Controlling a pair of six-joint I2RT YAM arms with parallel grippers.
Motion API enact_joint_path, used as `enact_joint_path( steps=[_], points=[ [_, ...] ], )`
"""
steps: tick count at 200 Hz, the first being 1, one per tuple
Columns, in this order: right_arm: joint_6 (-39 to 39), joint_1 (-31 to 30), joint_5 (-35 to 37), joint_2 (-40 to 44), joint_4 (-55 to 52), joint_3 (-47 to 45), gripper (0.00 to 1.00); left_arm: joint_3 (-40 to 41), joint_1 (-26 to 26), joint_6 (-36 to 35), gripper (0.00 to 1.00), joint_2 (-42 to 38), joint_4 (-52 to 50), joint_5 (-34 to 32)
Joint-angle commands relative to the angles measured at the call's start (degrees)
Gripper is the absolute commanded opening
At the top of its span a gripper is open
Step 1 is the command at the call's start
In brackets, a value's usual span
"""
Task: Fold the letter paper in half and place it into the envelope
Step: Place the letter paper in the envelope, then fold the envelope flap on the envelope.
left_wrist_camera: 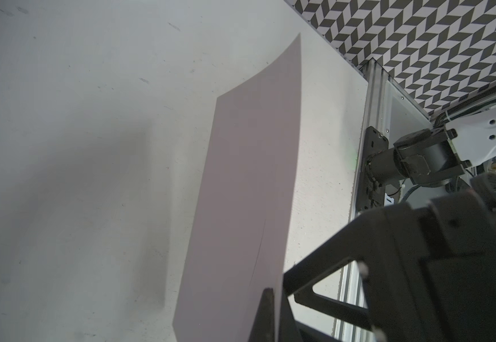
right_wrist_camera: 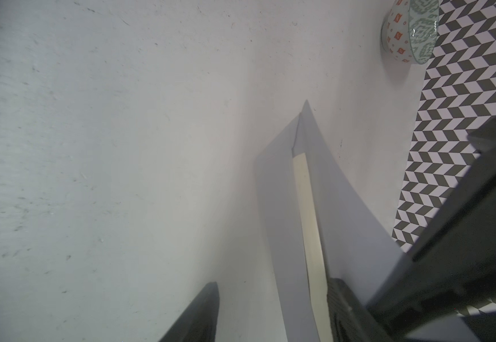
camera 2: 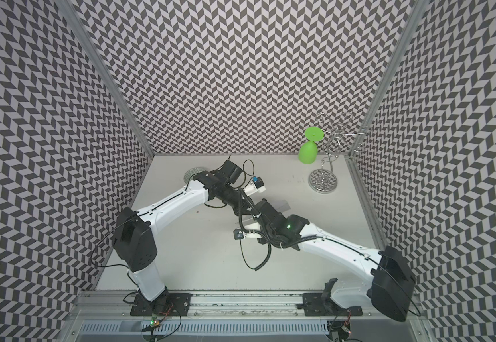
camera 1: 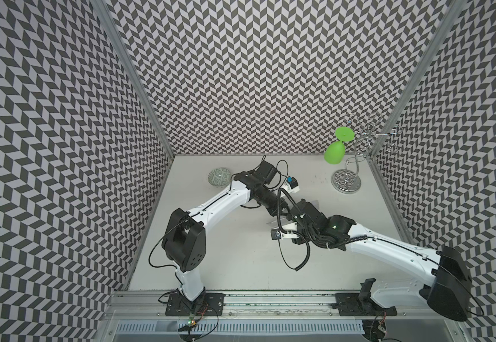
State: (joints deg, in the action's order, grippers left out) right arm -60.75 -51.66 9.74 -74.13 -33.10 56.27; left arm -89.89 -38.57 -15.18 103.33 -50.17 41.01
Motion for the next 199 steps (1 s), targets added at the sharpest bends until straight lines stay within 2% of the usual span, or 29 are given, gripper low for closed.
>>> enact_joint_path(
  steps=[1, 68, 112, 132, 137, 145, 149, 157, 163, 182, 199],
  points=[
    [0.1, 0.9, 0.3, 5.8, 14.1, 6.0, 0.63, 1.9, -1.9, 0.4, 0.00, 1.7, -5.7, 1.5],
    [2.9, 3.5, -3.5, 13.1, 9.1, 3.3, 0.67, 1.8, -0.7, 0.7, 0.00, 3.1, -5.7, 1.2],
    [9.3, 9.1, -5.8, 18.9, 9.0, -1.5, 0.58, 2.7, 0.2, 1.6, 0.00, 3.2, -4.5, -3.4],
    [21.2, 11.1, -4.3, 21.6, 16.4, -6.2, 0.46, 3.0, 1.2, 3.0, 0.00, 3.4, -2.9, -7.6],
    [24.7, 11.4, -3.5, 21.9, 18.4, -7.3, 0.37, 3.0, 1.5, 3.6, 0.00, 3.6, -2.5, -9.2],
    [32.3, 12.1, -0.8, 21.9, 22.8, -9.2, 0.07, 3.0, 1.9, 4.5, 0.00, 3.9, -1.8, -11.7],
    [37.6, 12.2, 2.6, 21.4, 24.1, -9.8, 0.01, 3.0, 2.1, 5.0, 0.00, 4.1, -1.4, -12.8],
    [47.1, 12.8, 8.6, 19.0, 23.6, -9.0, 0.00, 3.1, 2.5, 5.8, 0.00, 4.6, -1.0, -14.3],
    [52.9, 14.4, 8.2, 16.0, 19.9, -6.9, 0.00, 3.1, 2.9, 6.2, 0.00, 4.9, -0.6, -14.5],
    [63.1, 19.7, -2.7, 2.9, 6.1, 1.0, 0.00, 3.1, 3.7, 8.2, 0.00, 5.8, 0.6, -15.2],
    [64.9, 22.2, -15.9, -8.0, -1.6, 5.6, 0.00, 3.5, 3.8, 9.6, 0.00, 6.9, 1.2, -15.8]
  ],
)
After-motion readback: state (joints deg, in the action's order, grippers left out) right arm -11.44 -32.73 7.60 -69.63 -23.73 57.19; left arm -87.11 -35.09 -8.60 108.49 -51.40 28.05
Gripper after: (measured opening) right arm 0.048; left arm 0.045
